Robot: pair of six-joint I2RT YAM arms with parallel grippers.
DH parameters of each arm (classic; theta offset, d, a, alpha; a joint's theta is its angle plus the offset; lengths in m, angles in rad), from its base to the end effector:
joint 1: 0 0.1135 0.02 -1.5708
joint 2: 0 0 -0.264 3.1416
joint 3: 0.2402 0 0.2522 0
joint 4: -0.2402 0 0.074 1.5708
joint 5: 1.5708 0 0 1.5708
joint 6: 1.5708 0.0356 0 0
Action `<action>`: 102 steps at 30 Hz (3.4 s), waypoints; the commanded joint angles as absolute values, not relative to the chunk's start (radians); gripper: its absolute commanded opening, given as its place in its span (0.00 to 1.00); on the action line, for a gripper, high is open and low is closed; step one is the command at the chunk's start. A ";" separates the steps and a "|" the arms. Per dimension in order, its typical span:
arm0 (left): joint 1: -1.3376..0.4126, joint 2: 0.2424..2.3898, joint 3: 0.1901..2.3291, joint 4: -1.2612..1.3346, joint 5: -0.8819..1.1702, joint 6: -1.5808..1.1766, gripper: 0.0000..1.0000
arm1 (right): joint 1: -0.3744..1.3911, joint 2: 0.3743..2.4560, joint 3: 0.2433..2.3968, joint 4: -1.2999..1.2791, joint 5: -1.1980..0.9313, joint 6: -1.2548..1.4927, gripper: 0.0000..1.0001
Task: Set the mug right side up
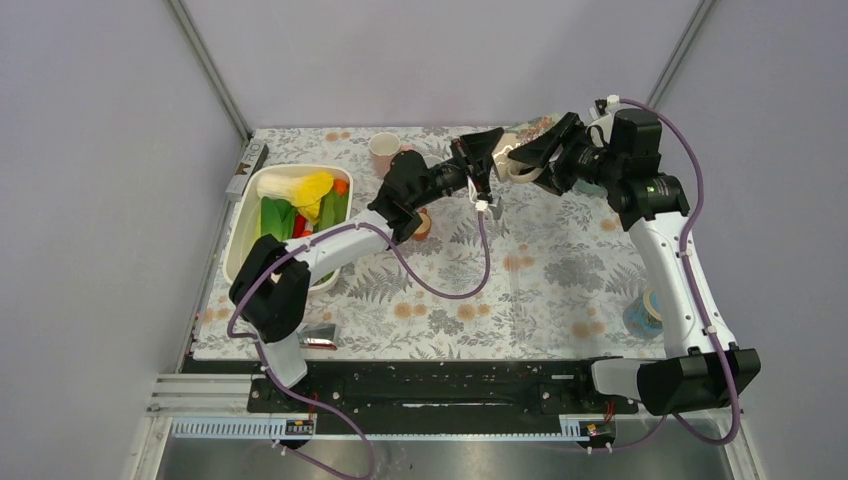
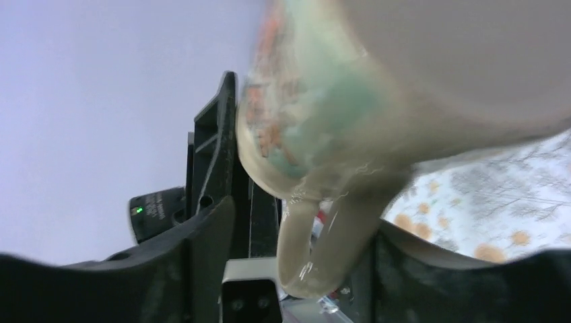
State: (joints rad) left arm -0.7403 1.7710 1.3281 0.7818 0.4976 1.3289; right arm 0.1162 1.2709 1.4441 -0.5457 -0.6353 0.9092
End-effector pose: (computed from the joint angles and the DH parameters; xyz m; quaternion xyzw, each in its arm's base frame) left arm 0.2977 -0.2951 0.3565 0.5840 0.1133 0.0933 0.7983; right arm 0.2643 0.0521 0.4297 0.1405 0.7917 0.4876 0.3403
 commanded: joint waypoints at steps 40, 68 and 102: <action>-0.707 2.115 2.310 -0.735 0.075 -0.222 0.00 | 0.343 1.639 1.572 -0.717 -0.078 0.391 0.80; -0.603 1.959 2.095 -0.616 0.255 -0.122 0.89 | -0.248 1.751 1.632 -0.828 0.224 0.264 0.00; -0.560 1.921 2.047 -0.621 0.249 -0.054 0.89 | -0.411 1.564 1.614 -0.973 0.385 0.257 0.99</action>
